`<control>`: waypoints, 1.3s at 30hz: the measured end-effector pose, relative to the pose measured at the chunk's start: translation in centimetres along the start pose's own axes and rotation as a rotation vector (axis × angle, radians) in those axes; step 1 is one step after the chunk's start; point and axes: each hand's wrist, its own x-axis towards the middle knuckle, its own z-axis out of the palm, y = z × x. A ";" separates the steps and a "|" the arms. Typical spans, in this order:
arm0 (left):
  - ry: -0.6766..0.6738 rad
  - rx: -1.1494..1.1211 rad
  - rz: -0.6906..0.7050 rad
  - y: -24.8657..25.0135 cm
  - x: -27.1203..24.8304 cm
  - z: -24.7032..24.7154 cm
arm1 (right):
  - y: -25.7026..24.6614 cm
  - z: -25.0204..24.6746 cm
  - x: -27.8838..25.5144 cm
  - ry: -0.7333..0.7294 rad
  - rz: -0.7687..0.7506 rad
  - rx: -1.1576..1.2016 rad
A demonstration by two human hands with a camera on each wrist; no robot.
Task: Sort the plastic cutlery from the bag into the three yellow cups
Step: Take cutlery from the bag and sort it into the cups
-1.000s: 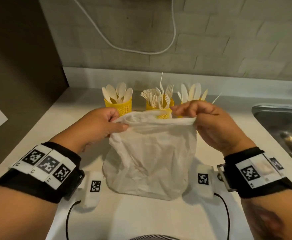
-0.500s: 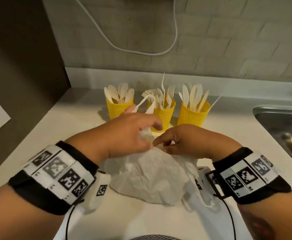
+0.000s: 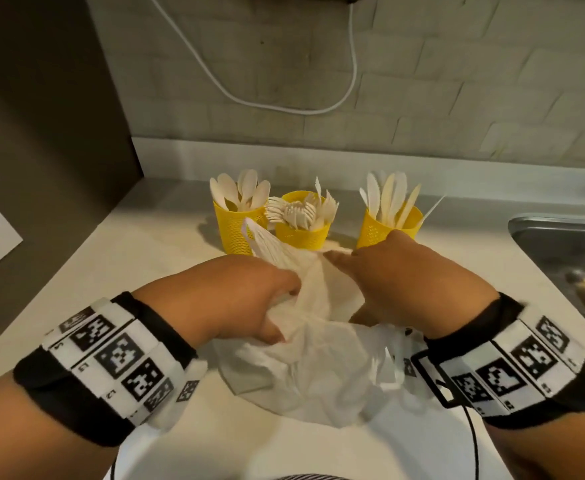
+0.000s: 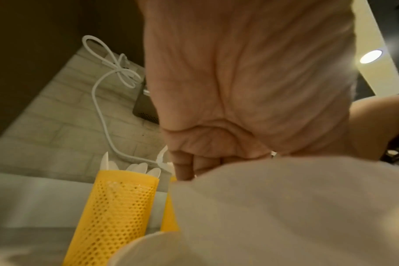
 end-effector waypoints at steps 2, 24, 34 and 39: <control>0.071 -0.087 -0.034 -0.3 0.3 0.0 | 0.1 0.3 0.7 0.040 0.022 0.044; 0.306 0.124 0.120 -0.5 0.4 -1.1 | -0.8 -2.9 -0.4 -0.002 -0.132 0.267; -0.218 0.152 -0.030 1.0 0.6 1.9 | -2.7 0.8 -0.9 -0.370 -0.130 0.320; -0.403 0.208 -0.383 -1.9 0.4 2.3 | -1.6 1.7 -1.3 -0.367 0.011 0.120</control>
